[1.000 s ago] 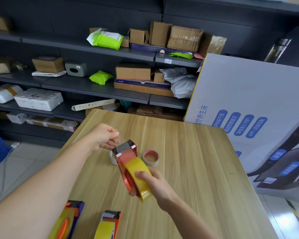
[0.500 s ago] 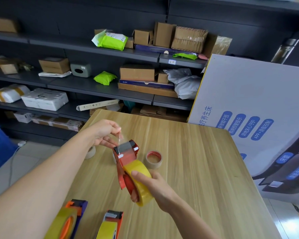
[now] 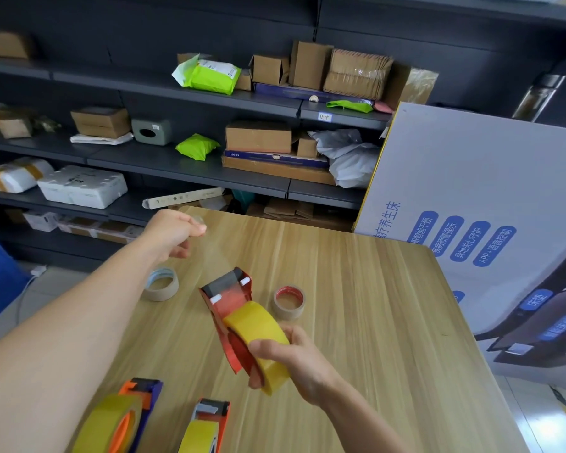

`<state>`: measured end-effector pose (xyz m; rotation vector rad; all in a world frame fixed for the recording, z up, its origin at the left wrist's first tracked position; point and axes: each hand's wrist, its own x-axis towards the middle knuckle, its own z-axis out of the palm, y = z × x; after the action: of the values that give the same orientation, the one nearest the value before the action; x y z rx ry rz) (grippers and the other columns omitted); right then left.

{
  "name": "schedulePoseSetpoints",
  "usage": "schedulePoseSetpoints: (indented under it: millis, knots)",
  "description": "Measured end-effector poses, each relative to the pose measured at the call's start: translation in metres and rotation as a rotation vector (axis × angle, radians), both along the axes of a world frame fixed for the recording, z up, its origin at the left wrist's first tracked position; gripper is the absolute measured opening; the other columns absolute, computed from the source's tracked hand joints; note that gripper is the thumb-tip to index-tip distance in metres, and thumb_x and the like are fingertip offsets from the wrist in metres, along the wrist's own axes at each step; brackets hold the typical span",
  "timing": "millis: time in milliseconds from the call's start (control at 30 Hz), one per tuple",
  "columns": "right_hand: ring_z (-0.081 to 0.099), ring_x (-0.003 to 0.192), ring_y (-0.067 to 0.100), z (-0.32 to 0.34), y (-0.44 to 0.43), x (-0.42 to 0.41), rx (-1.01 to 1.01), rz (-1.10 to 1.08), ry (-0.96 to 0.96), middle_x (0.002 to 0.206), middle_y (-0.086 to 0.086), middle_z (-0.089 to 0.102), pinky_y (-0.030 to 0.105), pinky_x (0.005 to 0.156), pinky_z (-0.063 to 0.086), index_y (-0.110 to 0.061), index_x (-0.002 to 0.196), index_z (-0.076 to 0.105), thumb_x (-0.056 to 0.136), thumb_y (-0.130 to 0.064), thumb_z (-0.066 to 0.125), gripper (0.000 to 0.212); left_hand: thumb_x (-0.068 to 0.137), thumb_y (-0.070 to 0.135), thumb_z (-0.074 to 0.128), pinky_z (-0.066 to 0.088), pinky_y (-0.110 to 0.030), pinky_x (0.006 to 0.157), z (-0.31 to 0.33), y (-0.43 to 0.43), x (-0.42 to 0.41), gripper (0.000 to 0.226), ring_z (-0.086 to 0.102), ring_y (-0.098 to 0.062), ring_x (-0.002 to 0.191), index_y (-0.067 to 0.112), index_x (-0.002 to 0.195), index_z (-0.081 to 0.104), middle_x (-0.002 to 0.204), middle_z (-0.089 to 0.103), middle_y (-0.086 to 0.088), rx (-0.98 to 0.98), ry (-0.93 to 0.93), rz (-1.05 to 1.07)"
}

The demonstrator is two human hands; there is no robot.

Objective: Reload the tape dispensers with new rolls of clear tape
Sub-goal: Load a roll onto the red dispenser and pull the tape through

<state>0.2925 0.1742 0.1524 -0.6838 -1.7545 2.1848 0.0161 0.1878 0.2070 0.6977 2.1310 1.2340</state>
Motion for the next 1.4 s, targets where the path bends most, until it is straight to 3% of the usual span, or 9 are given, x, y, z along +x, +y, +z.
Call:
schedulePoseSetpoints:
  millis: [133, 333, 600, 767, 933, 1067, 1200, 1300, 1400]
  knots:
    - [0.061, 0.047, 0.017, -0.003, -0.002, 0.0, -0.021, -0.019, 0.017, 0.059, 0.005, 0.066, 0.025, 0.05, 0.048, -0.005, 0.084, 0.065, 0.066, -0.031, 0.072, 0.033, 0.075, 0.003, 0.077, 0.045, -0.029, 0.047, -0.006, -0.003, -0.005, 0.018, 0.048, -0.016, 0.057, 0.011, 0.083, 0.064, 0.08, 0.058, -0.007, 0.019, 0.011, 0.071]
    - [0.057, 0.044, 0.018, -0.003, 0.0, -0.004, -0.031, -0.063, 0.072, 0.053, 0.01, 0.064, 0.032, 0.054, 0.044, -0.005, 0.076, 0.067, 0.065, -0.031, 0.072, 0.029, 0.08, 0.0, 0.072, 0.048, -0.036, 0.061, -0.018, -0.003, 0.002, 0.031, 0.051, -0.022, 0.069, 0.012, 0.07, 0.045, 0.072, 0.05, -0.004, 0.022, 0.17, 0.103]
    - [0.055, 0.041, 0.018, 0.004, 0.005, -0.002, -0.023, -0.101, 0.122, 0.05, 0.01, 0.063, 0.028, 0.052, 0.046, -0.006, 0.071, 0.068, 0.065, -0.032, 0.07, 0.026, 0.08, 0.0, 0.07, 0.041, -0.026, 0.056, -0.043, -0.006, 0.011, 0.016, 0.049, -0.014, 0.067, 0.014, 0.073, 0.069, 0.08, 0.064, -0.001, 0.037, 0.084, 0.044]
    - [0.054, 0.042, 0.019, 0.01, 0.009, 0.0, -0.021, -0.146, 0.133, 0.048, 0.011, 0.062, 0.031, 0.055, 0.046, -0.004, 0.066, 0.066, 0.064, -0.033, 0.069, 0.03, 0.081, -0.006, 0.063, 0.035, -0.025, 0.05, -0.053, -0.008, 0.018, 0.016, 0.043, -0.016, 0.055, 0.008, 0.076, 0.069, 0.07, 0.059, -0.007, 0.027, -0.159, 0.053]
    - [0.054, 0.038, 0.021, 0.017, 0.016, 0.003, -0.071, -0.244, 0.15, 0.046, 0.015, 0.059, 0.026, 0.051, 0.047, 0.0, 0.067, 0.064, 0.058, -0.036, 0.07, 0.038, 0.082, -0.004, 0.049, 0.037, -0.028, 0.057, -0.062, -0.017, 0.04, 0.019, 0.044, -0.019, 0.059, 0.01, 0.071, 0.054, 0.069, 0.047, -0.005, 0.066, -0.502, 0.052]
    - [0.052, 0.04, 0.022, 0.027, 0.021, 0.003, -0.12, -0.311, 0.167, 0.046, 0.015, 0.057, 0.026, 0.048, 0.046, -0.001, 0.066, 0.066, 0.056, -0.041, 0.068, 0.041, 0.084, 0.007, 0.05, 0.043, -0.034, 0.067, -0.069, -0.019, 0.068, 0.006, 0.05, -0.022, 0.069, 0.009, 0.082, 0.056, 0.08, 0.055, -0.008, 0.105, -0.743, 0.045]
    - [0.051, 0.044, 0.021, 0.038, 0.022, 0.0, -0.164, -0.374, 0.159, 0.045, 0.012, 0.054, 0.031, 0.055, 0.045, -0.005, 0.066, 0.071, 0.052, -0.045, 0.068, 0.043, 0.082, 0.02, 0.056, 0.043, -0.044, 0.1, -0.073, -0.016, 0.089, 0.019, 0.055, -0.029, 0.095, 0.012, 0.099, 0.06, 0.103, 0.057, -0.013, 0.137, -0.934, -0.008]
    - [0.051, 0.052, 0.024, 0.044, 0.022, 0.0, -0.179, -0.42, 0.157, 0.047, 0.011, 0.054, 0.035, 0.061, 0.044, -0.006, 0.069, 0.071, 0.052, -0.044, 0.069, 0.042, 0.087, 0.03, 0.055, 0.05, -0.045, 0.087, -0.074, -0.017, 0.104, 0.025, 0.062, -0.033, 0.089, 0.01, 0.096, 0.065, 0.099, 0.064, -0.016, 0.172, -1.036, -0.028]
    - [0.05, 0.05, 0.023, 0.046, 0.02, -0.001, -0.175, -0.455, 0.138, 0.049, 0.01, 0.054, 0.032, 0.057, 0.045, -0.003, 0.075, 0.067, 0.064, -0.038, 0.064, 0.037, 0.085, 0.029, 0.061, 0.05, -0.05, 0.093, -0.074, -0.016, 0.113, 0.027, 0.064, -0.039, 0.1, 0.01, 0.105, 0.065, 0.113, 0.065, -0.021, 0.264, -1.024, 0.028]
